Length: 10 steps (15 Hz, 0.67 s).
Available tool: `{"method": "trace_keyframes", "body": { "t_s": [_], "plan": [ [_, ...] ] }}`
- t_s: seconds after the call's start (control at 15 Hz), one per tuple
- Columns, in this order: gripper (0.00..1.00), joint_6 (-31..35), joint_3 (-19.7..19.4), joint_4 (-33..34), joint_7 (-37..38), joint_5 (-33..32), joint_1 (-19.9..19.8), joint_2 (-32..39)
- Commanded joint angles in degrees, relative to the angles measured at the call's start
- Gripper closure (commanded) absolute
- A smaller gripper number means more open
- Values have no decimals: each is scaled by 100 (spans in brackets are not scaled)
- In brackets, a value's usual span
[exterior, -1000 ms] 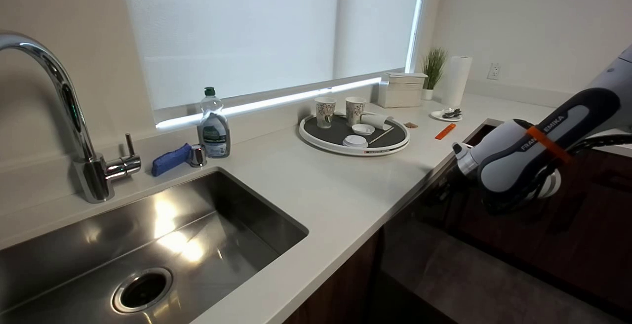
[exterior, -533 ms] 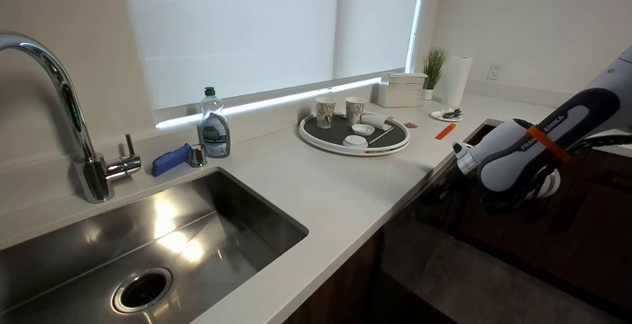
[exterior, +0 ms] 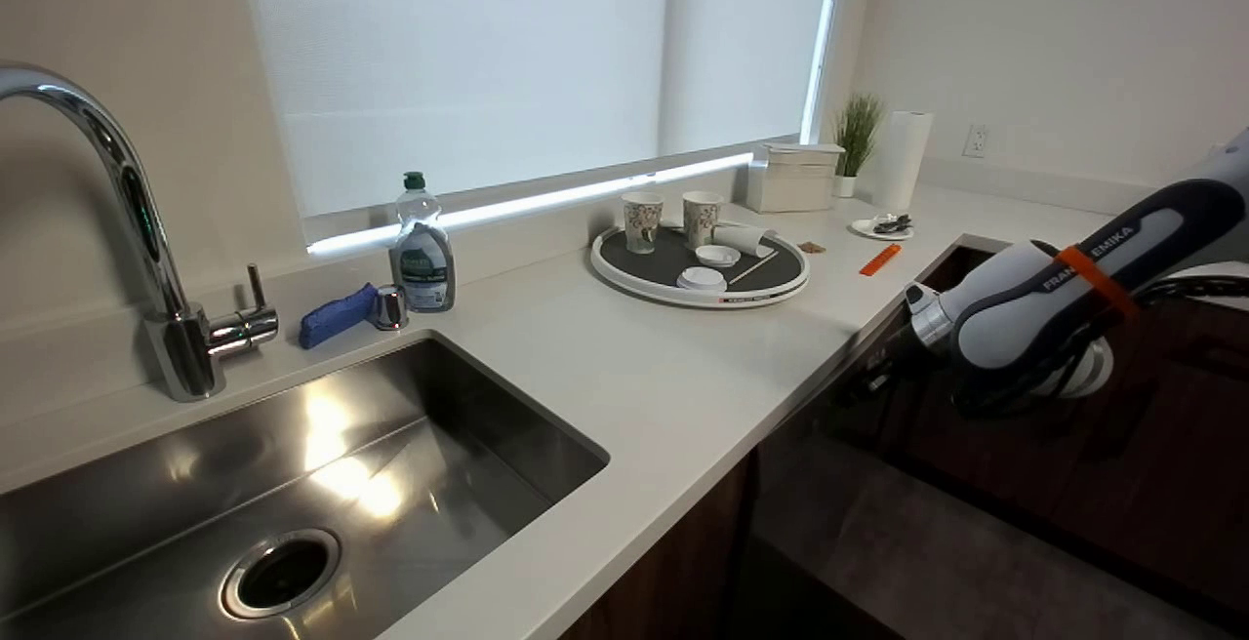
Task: Press one of the buttons on the left side of the dish washing machine
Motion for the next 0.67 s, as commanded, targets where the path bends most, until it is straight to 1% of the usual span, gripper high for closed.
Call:
{"method": "trace_keyframes", "body": {
  "t_s": [0.0,0.07,0.2,0.47,0.6],
  "plan": [
    [100,-208,466,268,237,-224,-291,329],
    [100,-248,492,272,233,-216,-319,332],
    [100,-459,679,303,199,-143,-470,370],
    [100,-936,993,417,110,159,-674,422],
    [100,-1075,1033,460,86,317,-687,419]
  ]
}}
